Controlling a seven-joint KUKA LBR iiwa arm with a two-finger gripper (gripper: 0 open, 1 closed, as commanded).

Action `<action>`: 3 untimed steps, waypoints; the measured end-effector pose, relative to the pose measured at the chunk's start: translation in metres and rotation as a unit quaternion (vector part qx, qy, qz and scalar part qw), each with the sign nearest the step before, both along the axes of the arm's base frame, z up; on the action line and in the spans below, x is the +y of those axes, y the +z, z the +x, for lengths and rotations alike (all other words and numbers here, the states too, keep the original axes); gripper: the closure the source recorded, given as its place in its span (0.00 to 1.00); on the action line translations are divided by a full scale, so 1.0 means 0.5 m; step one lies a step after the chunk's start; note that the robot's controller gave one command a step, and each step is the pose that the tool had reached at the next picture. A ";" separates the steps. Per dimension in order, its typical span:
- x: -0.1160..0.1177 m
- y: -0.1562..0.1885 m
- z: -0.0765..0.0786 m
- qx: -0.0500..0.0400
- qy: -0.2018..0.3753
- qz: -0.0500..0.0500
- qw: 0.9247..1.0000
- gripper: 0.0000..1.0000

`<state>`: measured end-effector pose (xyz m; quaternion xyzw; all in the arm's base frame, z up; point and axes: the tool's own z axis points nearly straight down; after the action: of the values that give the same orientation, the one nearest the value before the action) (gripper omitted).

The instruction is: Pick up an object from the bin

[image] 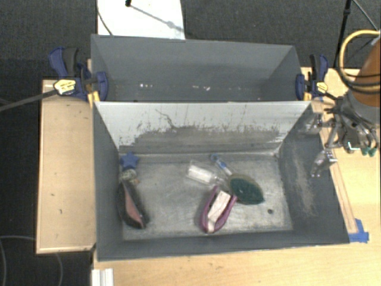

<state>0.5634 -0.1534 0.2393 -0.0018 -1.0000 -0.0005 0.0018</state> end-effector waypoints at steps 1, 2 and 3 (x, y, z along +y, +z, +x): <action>0.171 -0.203 0.001 0.001 -0.024 0.002 1.000 0.00; 0.222 -0.325 -0.092 -0.007 0.073 -0.001 0.997 0.00; 0.223 -0.323 -0.091 -0.007 0.075 -0.001 0.997 1.00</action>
Offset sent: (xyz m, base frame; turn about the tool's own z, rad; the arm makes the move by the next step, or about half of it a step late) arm 0.0011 0.0804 -0.0972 0.0542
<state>0.5178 -0.0418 0.0777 0.0730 -0.9973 0.0006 -0.0049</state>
